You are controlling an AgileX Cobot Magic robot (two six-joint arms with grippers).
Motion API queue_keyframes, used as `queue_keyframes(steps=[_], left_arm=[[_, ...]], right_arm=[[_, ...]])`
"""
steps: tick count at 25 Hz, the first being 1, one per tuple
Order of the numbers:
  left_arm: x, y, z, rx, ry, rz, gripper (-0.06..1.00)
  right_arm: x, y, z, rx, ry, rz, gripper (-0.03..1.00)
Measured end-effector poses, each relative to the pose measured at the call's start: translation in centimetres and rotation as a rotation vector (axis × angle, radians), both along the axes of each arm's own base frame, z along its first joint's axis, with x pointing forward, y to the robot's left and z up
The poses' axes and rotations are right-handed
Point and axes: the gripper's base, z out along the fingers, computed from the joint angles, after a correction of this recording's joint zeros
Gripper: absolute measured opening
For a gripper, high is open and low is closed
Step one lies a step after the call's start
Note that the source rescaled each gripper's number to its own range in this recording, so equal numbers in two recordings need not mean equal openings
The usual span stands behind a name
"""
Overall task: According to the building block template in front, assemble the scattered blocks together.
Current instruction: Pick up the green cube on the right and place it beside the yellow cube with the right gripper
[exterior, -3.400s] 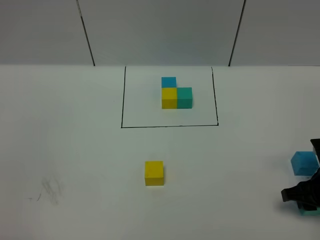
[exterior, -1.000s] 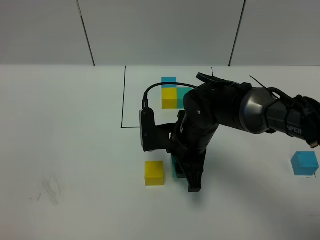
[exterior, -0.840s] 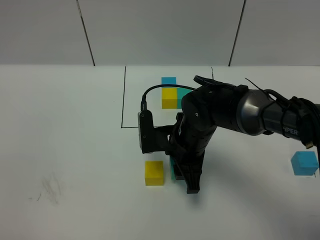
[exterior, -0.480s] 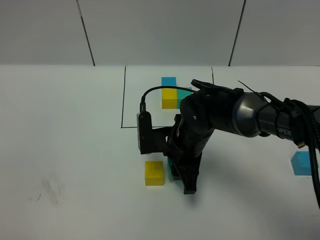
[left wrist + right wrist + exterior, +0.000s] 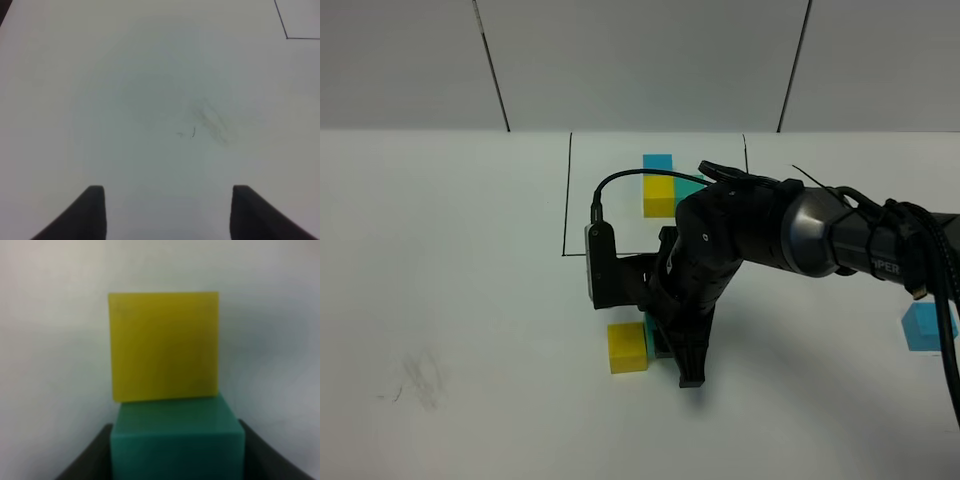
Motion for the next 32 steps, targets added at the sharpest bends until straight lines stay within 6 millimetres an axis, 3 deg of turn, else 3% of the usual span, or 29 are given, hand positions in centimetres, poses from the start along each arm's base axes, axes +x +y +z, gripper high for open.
queue_keyframes(steps=[24,32], left_arm=[[0.0,0.0,0.0,0.001,0.0,0.0,0.2],[0.0,0.0,0.0,0.001,0.0,0.001,0.2]], right_arm=[[0.0,0.1,-1.8,-0.022,0.043,-0.006,0.0],[0.9,0.9,-2.4,-0.033,0.061,-0.002,0.0]])
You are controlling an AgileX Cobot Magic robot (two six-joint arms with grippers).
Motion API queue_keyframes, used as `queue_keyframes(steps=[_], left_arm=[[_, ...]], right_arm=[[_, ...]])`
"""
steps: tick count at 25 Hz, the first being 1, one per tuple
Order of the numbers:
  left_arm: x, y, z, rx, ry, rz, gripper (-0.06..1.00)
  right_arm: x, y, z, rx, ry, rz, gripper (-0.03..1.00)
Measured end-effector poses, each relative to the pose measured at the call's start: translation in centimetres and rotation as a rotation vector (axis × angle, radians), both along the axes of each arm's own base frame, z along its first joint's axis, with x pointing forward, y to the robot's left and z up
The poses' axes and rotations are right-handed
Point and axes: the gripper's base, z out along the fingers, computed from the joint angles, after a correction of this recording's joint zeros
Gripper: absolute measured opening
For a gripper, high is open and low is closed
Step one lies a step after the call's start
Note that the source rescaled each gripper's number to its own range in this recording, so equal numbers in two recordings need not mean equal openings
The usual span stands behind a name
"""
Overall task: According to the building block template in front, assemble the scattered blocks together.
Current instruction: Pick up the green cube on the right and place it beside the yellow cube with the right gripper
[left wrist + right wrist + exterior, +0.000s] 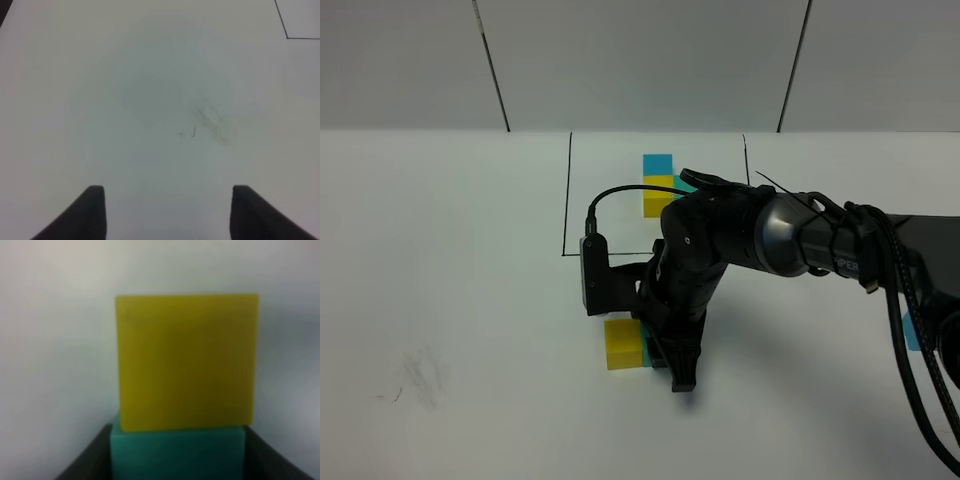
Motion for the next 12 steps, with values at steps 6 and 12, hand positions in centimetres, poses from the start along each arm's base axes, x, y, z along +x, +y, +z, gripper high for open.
queue_keyframes(steps=[6,12], left_arm=[[0.0,0.0,0.0,0.0,0.0,0.0,0.2],[0.0,0.0,0.0,0.0,0.0,0.0,0.2]], right_arm=[[0.06,0.08,-0.07,-0.011,0.026,-0.022,0.0],[-0.01,-0.1,-0.14,-0.019,0.052,-0.083,0.0]])
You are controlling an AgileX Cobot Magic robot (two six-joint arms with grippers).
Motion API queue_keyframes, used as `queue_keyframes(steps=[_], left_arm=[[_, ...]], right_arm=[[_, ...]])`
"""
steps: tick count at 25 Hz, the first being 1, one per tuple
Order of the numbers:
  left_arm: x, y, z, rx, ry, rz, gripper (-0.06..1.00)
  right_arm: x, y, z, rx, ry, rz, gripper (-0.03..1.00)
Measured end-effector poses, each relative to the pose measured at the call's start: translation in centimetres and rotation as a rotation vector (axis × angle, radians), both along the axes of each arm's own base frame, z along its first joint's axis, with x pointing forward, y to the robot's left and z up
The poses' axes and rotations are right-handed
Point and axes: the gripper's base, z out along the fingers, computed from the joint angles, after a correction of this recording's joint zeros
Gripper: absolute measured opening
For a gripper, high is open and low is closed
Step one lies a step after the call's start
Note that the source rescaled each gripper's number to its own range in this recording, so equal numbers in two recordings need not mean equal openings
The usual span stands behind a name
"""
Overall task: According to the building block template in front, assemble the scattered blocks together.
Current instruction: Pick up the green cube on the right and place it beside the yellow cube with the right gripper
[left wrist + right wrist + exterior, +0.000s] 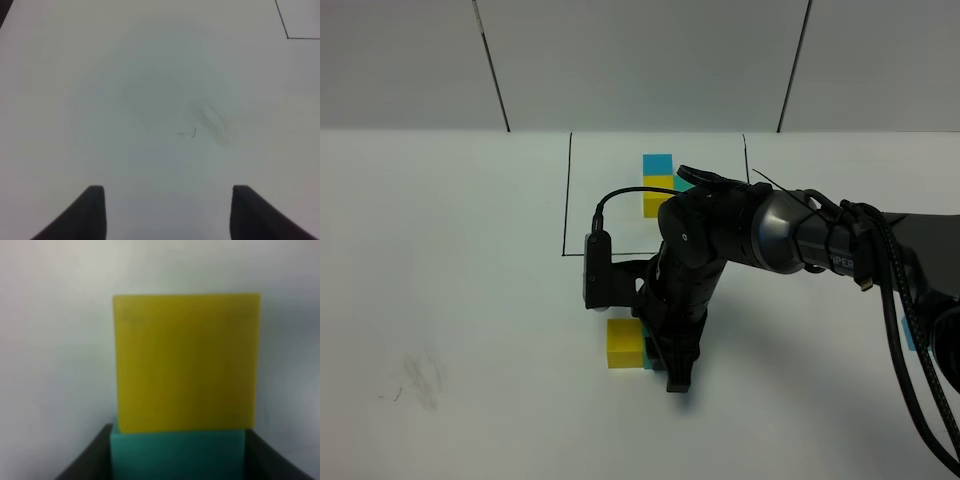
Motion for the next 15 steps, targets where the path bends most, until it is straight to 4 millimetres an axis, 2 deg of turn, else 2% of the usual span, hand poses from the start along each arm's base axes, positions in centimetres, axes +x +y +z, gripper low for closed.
queue_keyframes(steps=[12,14,15], left_arm=[[0.0,0.0,0.0,0.0,0.0,0.0,0.2],[0.0,0.0,0.0,0.0,0.0,0.0,0.2],[0.0,0.0,0.0,0.0,0.0,0.0,0.2]], right_arm=[[0.1,-0.26,0.01,-0.009,0.008,-0.003,0.01],[0.08,-0.36,-0.05,-0.019,0.012,-0.003,0.17],[0.06,-0.44,-0.09,-0.024,0.019,-0.015,0.33]])
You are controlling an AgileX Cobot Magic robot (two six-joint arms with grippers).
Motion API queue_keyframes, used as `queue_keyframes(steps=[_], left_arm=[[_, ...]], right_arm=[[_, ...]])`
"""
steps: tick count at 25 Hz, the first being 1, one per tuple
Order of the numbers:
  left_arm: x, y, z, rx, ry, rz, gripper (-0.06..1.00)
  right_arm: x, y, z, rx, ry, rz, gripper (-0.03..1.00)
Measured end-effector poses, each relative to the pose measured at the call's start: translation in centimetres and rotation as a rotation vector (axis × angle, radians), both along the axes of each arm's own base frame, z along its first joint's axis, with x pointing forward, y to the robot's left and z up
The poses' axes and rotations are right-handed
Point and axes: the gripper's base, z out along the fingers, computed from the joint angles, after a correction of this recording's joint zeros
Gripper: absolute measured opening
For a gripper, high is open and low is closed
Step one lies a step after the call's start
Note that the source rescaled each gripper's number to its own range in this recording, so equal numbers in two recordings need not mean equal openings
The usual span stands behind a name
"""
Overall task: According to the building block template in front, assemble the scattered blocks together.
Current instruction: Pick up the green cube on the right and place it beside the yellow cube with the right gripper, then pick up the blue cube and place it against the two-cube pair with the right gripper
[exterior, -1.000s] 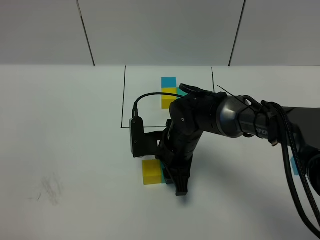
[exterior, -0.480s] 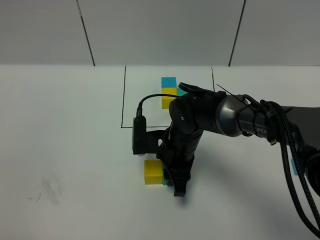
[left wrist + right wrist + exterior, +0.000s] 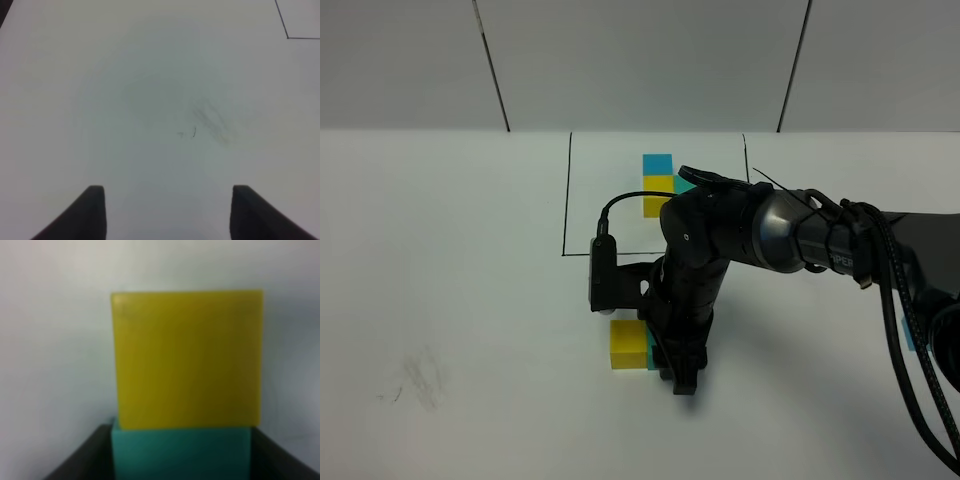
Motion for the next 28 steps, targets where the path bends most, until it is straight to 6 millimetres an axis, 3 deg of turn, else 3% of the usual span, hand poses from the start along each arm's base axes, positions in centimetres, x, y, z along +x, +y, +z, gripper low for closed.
queue_keyframes(steps=[2,3,4,6,9,13,21,28], left_arm=[[0.0,0.0,0.0,0.0,0.0,0.0,0.2],[0.0,0.0,0.0,0.0,0.0,0.0,0.2],[0.0,0.0,0.0,0.0,0.0,0.0,0.2],[0.0,0.0,0.0,0.0,0.0,0.0,0.2],[0.0,0.0,0.0,0.0,0.0,0.0,0.2],[0.0,0.0,0.0,0.0,0.0,0.0,0.2],[0.0,0.0,0.0,0.0,0.0,0.0,0.2],[0.0,0.0,0.0,0.0,0.0,0.0,0.2]], right_arm=[[0.1,-0.1,0.2,-0.002,-0.002,-0.044,0.66],[0.1,-0.2,0.7,-0.002,-0.007,-0.077,0.78],[0.1,-0.3,1.2,-0.004,-0.017,-0.109,0.87],[0.1,-0.8,3.2,-0.002,-0.041,-0.22,0.95],[0.4,-2.6,6.3,0.003,-0.059,-0.492,0.99],[0.2,-7.1,9.1,0.006,-0.087,-0.892,0.99],[-3.2,-17.5,9.5,0.156,-0.152,-1.347,0.95],[-3.5,-22.9,8.6,0.177,-0.194,-1.527,0.94]])
